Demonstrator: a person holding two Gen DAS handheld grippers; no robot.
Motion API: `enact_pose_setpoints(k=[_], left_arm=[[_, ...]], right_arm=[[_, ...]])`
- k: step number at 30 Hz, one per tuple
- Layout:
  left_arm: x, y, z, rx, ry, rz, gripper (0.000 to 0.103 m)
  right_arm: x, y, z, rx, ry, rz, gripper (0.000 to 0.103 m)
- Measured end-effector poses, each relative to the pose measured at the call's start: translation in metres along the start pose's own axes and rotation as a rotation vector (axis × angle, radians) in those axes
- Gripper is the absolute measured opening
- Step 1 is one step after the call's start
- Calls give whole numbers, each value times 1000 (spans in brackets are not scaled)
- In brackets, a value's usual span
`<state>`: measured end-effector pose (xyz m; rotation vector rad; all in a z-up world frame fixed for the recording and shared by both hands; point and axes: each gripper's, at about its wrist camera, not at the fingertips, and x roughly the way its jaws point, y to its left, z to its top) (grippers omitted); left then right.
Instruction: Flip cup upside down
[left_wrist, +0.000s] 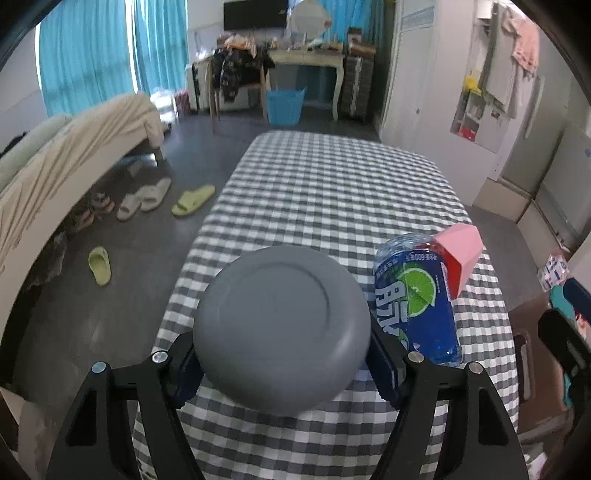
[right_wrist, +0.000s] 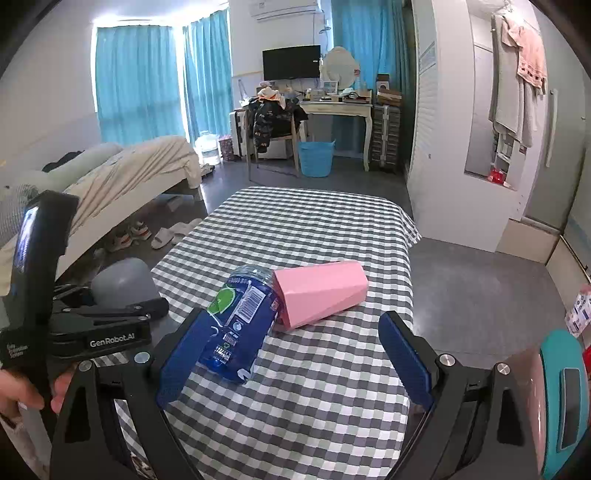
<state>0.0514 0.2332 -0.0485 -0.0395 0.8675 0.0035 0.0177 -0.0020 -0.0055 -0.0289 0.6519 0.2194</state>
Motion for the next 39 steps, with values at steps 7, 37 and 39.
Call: enact_pose_setpoints(k=[7,37,39], left_arm=[[4,-9,-12,46,-39,3,75],[-14,-16,-46,129,-178,-37,84],[-23,-15,-42,125,-202,-54,84]], right_arm=[[-4,-5,0,15,-11,8,92],[-12,-16,-12,66,-20,23,93],[-16,-18,-12,69,-39,27,93]])
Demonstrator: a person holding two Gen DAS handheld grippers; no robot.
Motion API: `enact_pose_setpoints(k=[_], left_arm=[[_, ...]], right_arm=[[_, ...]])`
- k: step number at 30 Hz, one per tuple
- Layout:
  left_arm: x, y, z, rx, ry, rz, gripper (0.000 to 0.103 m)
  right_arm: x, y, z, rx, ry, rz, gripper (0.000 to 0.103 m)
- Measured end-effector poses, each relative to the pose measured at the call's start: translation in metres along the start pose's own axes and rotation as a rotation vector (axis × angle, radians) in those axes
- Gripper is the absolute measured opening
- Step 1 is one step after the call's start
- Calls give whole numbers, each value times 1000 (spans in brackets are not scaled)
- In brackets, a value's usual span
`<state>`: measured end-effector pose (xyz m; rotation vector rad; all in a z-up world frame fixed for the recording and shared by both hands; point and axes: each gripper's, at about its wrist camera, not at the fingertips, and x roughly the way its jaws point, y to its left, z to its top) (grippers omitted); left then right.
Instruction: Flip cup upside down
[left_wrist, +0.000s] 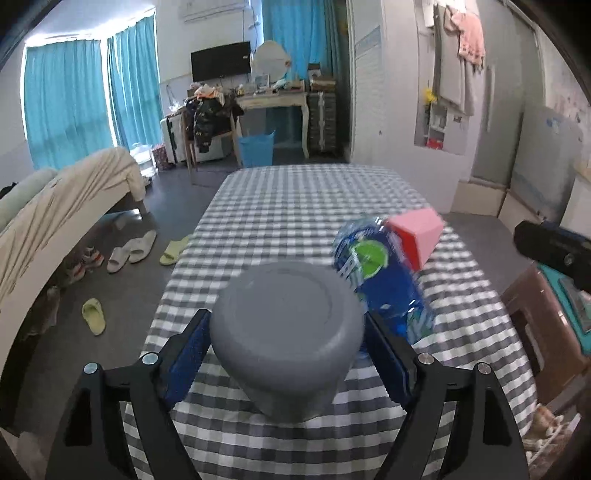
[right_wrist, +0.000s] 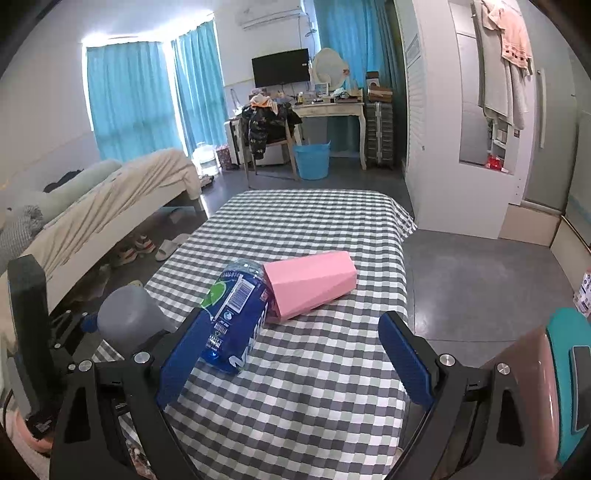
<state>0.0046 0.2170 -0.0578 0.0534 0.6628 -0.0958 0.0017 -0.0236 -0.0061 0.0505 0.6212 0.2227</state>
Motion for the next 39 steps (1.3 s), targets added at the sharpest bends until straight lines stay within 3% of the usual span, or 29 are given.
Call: enact_pose_setpoints(k=[6,10,14,16,20,23,39], left_arm=[[-42,3,20,-30,-128,-11,84],[-87,13,26,-61,-298,12,85],[-107,21,4,-38,-419,65,100],[-104,28,-11,-46,-410,63,100],[-83,44,-34,-88,-315,76,100],[-77,51,-44,-101,-292,89,100],[-75,65,-61,-97,-282,113,100]], right_arm=[[-22,-6,4,33,-115,7,93],[-37,-1,5,24,-188,7,93],[-42,22,-8,-24,-217,20,93],[-39,39,-21,-73,-216,22,94],[-23,64,-43,-137,-165,-4,103],[-14,75,-48,-164,-134,-3,103],[-5,78,-47,-135,-139,-1,103]])
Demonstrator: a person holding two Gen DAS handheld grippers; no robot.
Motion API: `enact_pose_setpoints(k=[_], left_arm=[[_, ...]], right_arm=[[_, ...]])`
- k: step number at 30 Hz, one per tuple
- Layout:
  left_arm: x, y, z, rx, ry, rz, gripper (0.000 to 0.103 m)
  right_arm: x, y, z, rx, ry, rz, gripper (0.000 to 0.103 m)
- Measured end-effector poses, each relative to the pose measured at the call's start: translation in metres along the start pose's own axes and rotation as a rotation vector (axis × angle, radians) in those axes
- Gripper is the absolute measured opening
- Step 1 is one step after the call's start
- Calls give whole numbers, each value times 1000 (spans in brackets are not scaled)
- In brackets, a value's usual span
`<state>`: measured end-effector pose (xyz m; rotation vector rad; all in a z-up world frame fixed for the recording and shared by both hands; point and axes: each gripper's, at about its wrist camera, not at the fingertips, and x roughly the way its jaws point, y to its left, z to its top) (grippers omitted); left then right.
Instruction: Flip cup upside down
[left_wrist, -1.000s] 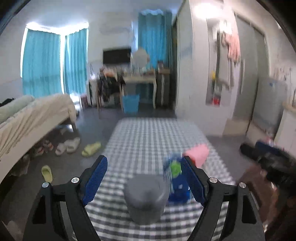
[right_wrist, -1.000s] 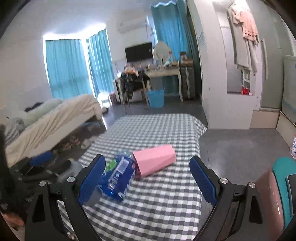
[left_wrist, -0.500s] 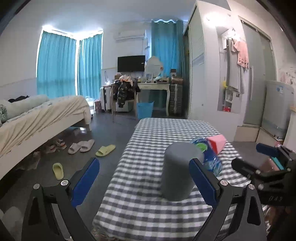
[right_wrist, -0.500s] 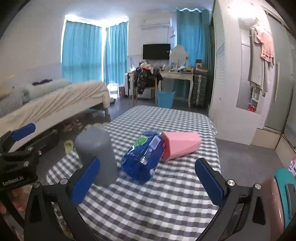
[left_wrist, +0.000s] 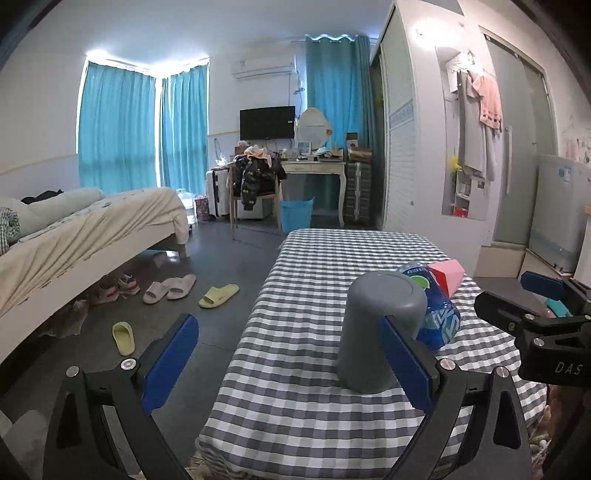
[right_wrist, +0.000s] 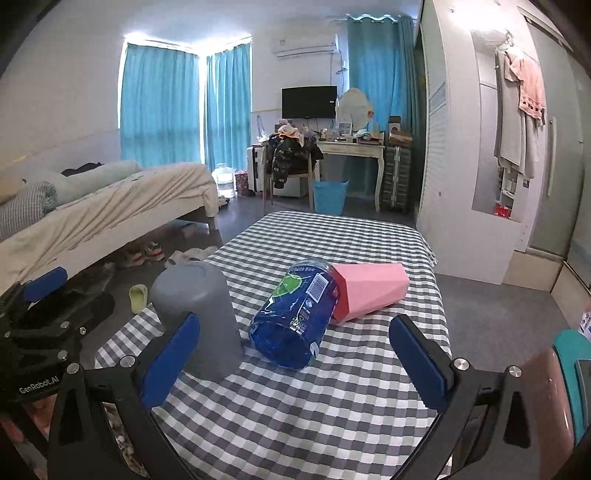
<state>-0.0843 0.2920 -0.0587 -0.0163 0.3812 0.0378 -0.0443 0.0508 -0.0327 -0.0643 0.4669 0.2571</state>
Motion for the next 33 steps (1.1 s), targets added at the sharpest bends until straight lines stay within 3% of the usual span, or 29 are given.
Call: enact_pose_setpoints(k=[33], left_arm=[[-2,-3,5,-7,-5,3,101]], right_arm=[[1,0,0,-7,7,-7,103]])
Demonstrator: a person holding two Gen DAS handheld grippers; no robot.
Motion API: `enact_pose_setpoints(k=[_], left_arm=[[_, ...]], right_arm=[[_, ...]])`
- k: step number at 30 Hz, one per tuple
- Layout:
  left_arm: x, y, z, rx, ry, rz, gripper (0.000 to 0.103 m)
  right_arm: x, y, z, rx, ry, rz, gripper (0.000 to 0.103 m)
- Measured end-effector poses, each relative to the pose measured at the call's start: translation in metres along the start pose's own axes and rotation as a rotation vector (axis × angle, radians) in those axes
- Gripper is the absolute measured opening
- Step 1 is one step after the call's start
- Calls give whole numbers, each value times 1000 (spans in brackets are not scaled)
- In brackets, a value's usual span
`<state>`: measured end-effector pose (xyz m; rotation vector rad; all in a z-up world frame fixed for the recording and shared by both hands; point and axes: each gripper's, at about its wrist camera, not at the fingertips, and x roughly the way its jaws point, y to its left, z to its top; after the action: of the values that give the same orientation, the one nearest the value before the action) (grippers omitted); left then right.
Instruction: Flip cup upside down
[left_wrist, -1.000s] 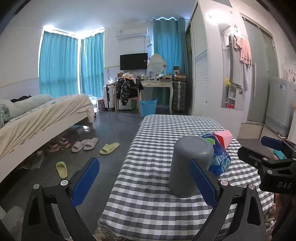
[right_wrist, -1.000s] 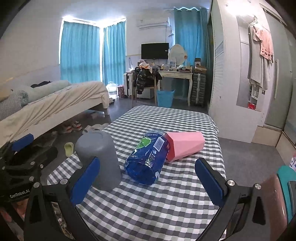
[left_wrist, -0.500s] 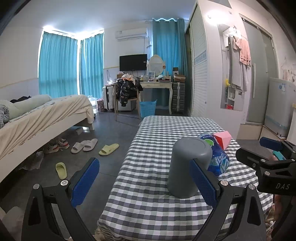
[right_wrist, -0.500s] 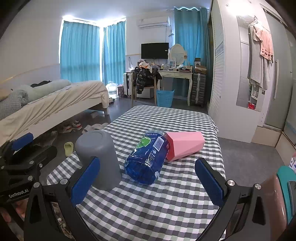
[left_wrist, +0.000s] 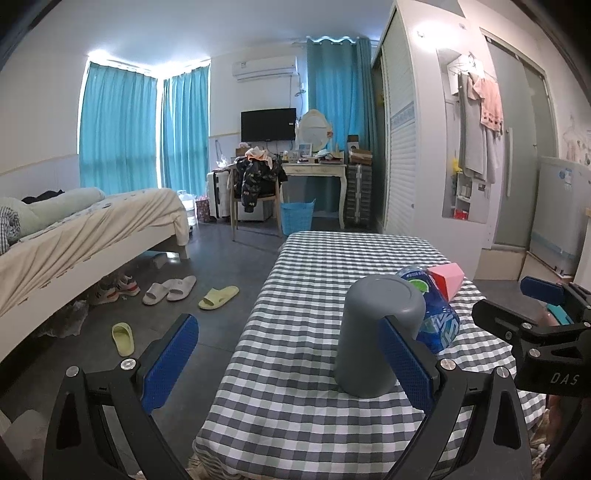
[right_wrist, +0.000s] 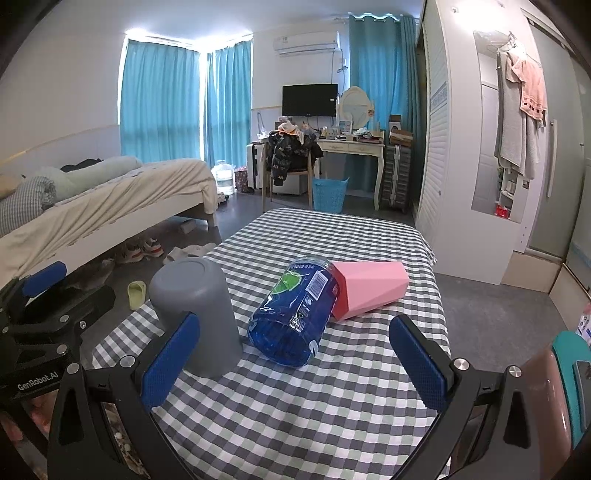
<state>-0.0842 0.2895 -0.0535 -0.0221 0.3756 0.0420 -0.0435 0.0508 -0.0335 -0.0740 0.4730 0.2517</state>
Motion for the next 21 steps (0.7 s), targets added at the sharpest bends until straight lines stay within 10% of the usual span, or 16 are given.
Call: enact_pose_setpoints(k=[21], left_arm=[[0,-2,1,-3,-4,-3,101]], right_arm=[[-1,-1,0,-1,-4,-1,103]])
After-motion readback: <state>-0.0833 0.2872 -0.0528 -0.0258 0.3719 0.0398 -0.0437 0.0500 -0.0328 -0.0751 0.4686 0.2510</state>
